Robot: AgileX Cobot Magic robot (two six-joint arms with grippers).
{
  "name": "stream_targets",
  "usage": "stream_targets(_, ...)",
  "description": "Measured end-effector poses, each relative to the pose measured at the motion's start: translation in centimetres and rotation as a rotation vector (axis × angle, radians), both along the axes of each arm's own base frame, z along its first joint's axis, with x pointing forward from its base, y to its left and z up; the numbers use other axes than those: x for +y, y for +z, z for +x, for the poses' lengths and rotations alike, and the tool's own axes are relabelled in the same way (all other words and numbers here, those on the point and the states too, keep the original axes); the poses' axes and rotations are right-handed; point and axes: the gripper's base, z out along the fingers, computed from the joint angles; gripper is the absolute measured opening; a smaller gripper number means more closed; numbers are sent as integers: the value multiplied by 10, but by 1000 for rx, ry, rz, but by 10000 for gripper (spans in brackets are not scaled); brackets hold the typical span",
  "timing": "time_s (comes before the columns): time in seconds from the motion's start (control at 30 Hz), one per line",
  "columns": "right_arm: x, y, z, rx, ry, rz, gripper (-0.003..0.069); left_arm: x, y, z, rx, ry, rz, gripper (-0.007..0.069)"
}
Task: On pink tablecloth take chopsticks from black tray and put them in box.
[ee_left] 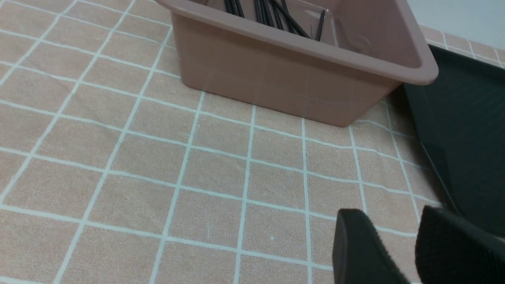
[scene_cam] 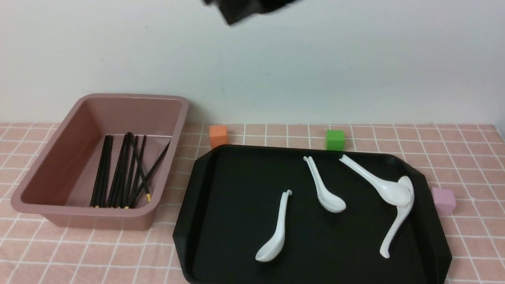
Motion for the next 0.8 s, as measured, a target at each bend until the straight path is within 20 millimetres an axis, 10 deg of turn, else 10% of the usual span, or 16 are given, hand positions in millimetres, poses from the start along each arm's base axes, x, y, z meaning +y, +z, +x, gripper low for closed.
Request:
stream_targets(0.57,-98,-28,-84,27,-41,-100,-13,0,0,0,0,0,0,239)
stream_targets(0.8,-178,-122,-119,37,-265,-83,-13,0,0,0,0,0,0,239)
